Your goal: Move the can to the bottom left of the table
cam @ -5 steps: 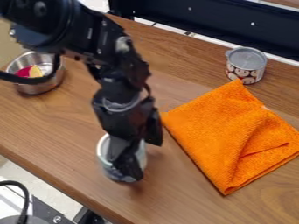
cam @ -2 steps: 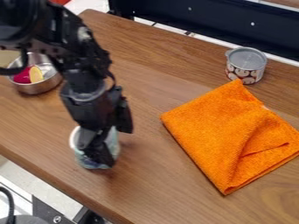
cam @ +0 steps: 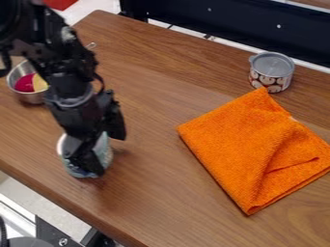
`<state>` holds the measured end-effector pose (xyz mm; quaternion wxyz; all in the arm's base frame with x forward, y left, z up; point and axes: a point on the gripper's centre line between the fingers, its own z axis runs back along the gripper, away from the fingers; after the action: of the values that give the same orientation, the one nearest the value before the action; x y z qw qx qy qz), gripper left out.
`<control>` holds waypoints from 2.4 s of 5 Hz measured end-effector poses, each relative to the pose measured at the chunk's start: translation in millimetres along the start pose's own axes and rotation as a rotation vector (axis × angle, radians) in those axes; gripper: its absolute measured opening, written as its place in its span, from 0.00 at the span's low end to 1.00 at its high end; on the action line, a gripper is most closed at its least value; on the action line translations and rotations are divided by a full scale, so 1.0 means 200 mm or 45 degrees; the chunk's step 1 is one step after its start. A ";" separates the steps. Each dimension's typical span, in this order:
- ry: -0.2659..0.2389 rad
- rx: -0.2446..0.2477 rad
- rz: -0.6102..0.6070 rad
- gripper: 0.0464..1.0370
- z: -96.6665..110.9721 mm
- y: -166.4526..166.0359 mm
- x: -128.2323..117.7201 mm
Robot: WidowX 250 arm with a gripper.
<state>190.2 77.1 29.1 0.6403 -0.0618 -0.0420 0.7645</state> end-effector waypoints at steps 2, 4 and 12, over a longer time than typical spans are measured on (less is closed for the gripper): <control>-0.008 0.004 -0.026 0.96 0.00 -0.02 0.16; -0.004 -0.039 -0.062 0.96 0.03 -0.02 0.30; 0.088 0.015 -0.339 0.96 0.18 -0.17 -0.22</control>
<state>225.3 40.3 71.8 0.7375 -0.0782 -0.0235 0.6704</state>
